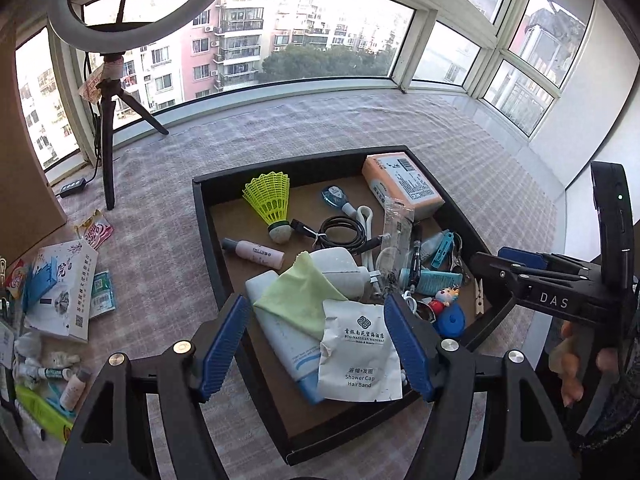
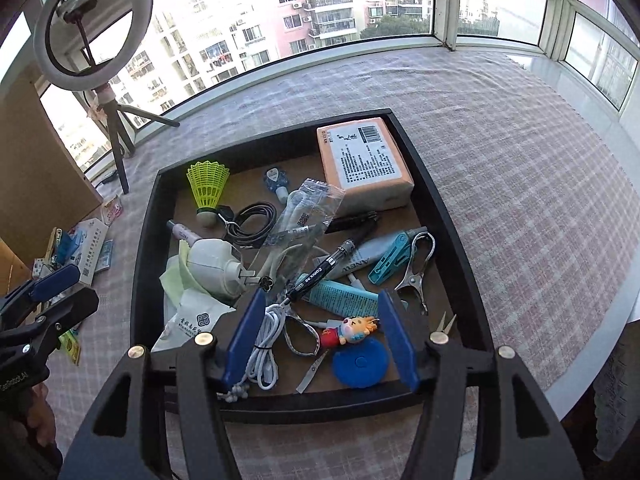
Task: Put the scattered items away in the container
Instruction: 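Carry the shower cap packet and wooden clothespin into the tray and release, then move both open grippers back over the remaining pile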
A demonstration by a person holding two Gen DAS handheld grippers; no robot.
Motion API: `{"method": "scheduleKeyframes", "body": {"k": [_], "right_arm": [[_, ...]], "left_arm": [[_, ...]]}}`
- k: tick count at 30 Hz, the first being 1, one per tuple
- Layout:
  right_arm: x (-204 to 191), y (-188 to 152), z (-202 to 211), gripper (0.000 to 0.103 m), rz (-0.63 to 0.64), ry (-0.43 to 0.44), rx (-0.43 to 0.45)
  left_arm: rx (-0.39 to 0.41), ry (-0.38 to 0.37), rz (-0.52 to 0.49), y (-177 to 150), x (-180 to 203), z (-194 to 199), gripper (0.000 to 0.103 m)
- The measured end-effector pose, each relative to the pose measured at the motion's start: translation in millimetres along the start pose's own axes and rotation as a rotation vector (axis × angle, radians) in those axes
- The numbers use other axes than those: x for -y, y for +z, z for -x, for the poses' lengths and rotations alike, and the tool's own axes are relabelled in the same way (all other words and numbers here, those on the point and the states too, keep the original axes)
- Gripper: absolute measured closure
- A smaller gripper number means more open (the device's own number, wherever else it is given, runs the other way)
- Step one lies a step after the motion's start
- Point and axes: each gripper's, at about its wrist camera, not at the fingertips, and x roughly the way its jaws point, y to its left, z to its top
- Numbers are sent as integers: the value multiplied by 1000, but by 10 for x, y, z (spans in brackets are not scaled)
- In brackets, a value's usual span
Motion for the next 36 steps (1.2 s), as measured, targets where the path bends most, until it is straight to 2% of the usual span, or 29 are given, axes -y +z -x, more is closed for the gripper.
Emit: {"method": "scheduleKeyframes", "body": {"k": [10, 16, 22, 28, 32, 36], "right_arm": [[-610, 44, -121, 45, 97, 74, -16], [-1112, -11, -251, 45, 176, 156, -39], [-1641, -146, -435, 45, 274, 225, -95], [-2174, -320, -580, 45, 406, 274, -128], [-2595, -424, -637, 45, 554, 321, -138], [-3092, -539, -650, 46, 757, 403, -139]], "left_arm": [[31, 61, 66, -115, -446, 242, 34], [28, 116, 146, -312, -911, 334, 34], [7, 204, 291, -753, -1630, 461, 34], [-42, 315, 478, -1439, -2461, 677, 35], [-54, 367, 587, -1771, -2905, 832, 37], [-53, 364, 658, -1913, -3169, 921, 40]]}}
